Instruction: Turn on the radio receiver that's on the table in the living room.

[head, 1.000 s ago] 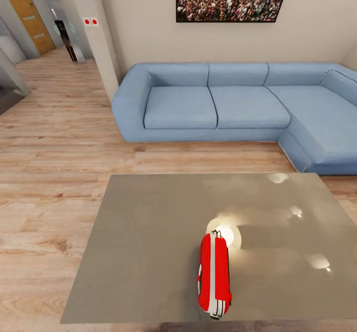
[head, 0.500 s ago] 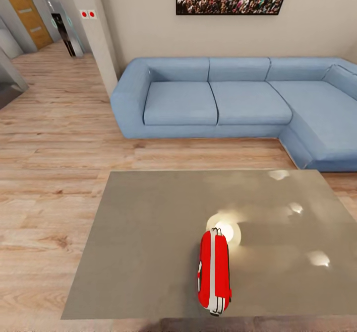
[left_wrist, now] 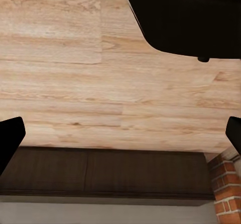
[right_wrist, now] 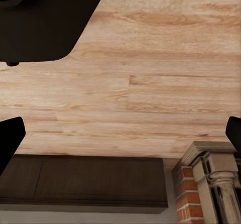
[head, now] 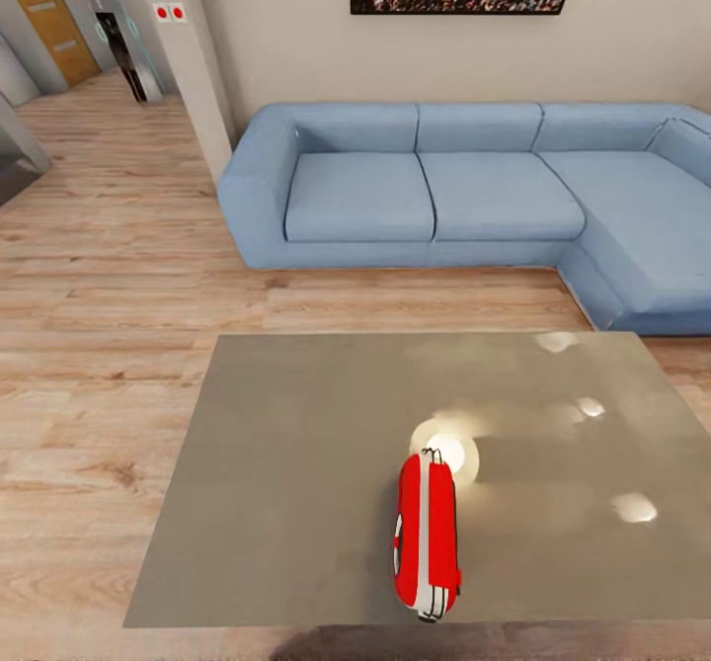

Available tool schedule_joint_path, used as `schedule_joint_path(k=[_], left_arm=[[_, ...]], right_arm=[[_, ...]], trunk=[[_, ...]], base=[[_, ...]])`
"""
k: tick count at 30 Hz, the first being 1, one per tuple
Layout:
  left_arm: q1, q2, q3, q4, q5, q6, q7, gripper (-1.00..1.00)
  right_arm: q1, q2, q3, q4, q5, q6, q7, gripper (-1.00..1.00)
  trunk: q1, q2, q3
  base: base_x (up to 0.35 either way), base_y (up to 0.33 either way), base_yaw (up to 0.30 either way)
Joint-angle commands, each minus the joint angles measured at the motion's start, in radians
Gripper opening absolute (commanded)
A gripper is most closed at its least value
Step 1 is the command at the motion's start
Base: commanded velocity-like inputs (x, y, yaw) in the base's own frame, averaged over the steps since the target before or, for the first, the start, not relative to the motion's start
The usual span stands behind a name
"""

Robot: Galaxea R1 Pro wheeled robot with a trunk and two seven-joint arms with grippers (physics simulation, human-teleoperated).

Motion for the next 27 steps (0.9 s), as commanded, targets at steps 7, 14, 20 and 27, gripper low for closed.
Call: schedule_joint_path(k=[7, 14, 20, 27], left_arm=[[0.0, 0.0, 0.0, 0.0, 0.001, 0.0, 0.0, 1.0], [0.0, 0.0, 0.0, 0.0, 0.0, 0.0, 0.0, 1.0], [0.0, 0.0, 0.0, 0.0, 0.0, 0.0, 0.0, 1.0], [0.0, 0.001, 0.0, 0.0, 0.001, 0.0, 0.0, 1.0]], right_arm=[[0.0, -0.001, -0.001, 0.0, 0.0, 0.0, 0.0, 1.0], [0.0, -0.001, -0.001, 0.0, 0.0, 0.0, 0.0, 1.0], [-0.001, -0.001, -0.001, 0.0, 0.0, 0.0, 0.0, 1.0], [0.0, -0.003, -0.004, 0.0, -0.001, -0.001, 0.0, 1.0]], trunk=[[0.0, 0.0, -0.011], [0.0, 0.0, -0.023], [0.0, 0.0, -0.033], [0.0, 0.0, -0.039]], base=[[0.0, 0.0, 0.0], [0.0, 0.0, 0.0], [0.0, 0.0, 0.0], [0.0, 0.0, 0.0]])
